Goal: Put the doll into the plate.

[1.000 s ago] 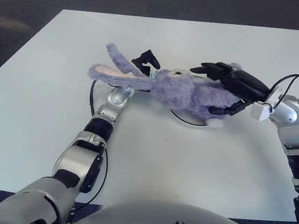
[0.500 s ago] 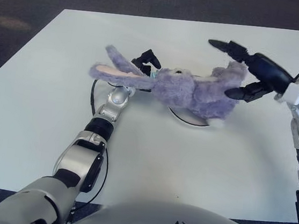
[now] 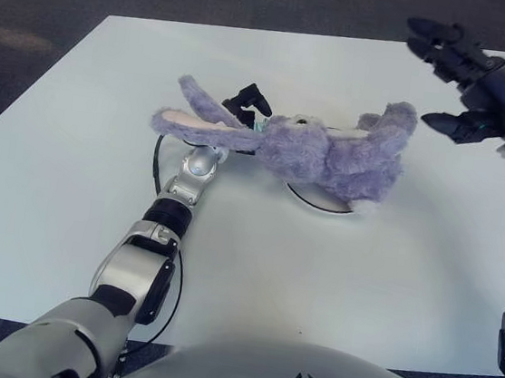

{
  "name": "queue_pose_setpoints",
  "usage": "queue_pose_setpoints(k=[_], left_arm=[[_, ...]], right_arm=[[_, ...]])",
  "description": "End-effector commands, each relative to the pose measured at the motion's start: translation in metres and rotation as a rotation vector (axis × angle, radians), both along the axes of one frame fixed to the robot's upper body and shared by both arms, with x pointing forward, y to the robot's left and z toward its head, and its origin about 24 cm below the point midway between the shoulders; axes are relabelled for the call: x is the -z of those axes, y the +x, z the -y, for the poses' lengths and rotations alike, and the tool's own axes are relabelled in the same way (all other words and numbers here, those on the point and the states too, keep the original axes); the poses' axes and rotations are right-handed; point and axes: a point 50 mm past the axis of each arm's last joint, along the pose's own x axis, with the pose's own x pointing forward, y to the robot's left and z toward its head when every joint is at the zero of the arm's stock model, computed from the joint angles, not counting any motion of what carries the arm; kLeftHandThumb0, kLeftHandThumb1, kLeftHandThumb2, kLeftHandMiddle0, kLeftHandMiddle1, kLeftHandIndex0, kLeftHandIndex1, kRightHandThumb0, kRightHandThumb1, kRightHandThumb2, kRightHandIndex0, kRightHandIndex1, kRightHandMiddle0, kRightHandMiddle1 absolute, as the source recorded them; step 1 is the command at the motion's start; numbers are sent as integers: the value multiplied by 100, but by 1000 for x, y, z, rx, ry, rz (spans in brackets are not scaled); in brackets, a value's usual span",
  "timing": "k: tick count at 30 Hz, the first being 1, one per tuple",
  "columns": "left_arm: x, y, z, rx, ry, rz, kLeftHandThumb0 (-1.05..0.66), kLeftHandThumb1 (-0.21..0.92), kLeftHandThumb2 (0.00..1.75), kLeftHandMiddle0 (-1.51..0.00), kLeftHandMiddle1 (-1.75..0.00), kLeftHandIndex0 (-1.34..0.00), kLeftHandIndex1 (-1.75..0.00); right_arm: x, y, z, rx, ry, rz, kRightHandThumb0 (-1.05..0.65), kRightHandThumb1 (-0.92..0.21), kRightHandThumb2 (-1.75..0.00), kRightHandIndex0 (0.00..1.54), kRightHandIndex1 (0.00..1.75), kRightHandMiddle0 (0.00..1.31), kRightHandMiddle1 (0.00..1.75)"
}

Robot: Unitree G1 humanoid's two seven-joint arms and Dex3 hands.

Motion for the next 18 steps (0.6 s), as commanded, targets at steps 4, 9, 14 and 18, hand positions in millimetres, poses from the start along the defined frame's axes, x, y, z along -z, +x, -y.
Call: queue_pose_setpoints(k=[4,9,14,18], left_arm=[[41,-19,-1,-8,3,-144,-42,51,107,-105,-175,-46,-175],[41,-19,-2,-2,-7,-146,-42,52,107,-106,-175,-46,-175],[41,-18,-2,-4,-6,-148,-42,52,107,-106,-175,-46,-175],[41,-19,-2,-5,0,-142,-42,51,107,-106,-175,-46,-175]], right_arm=[[-19,11,17,-60,129,-112,-86,-76,-38,18,12,0,23],[-18,21,31,-83,168,-163,-82,-70,-54,22,16,0,23],[-20,21,30,-43,180,-101,-74,-78,-55,24,23,0,41],[-19,22,29,34,195,-46,-67,-86,-54,21,44,0,55]])
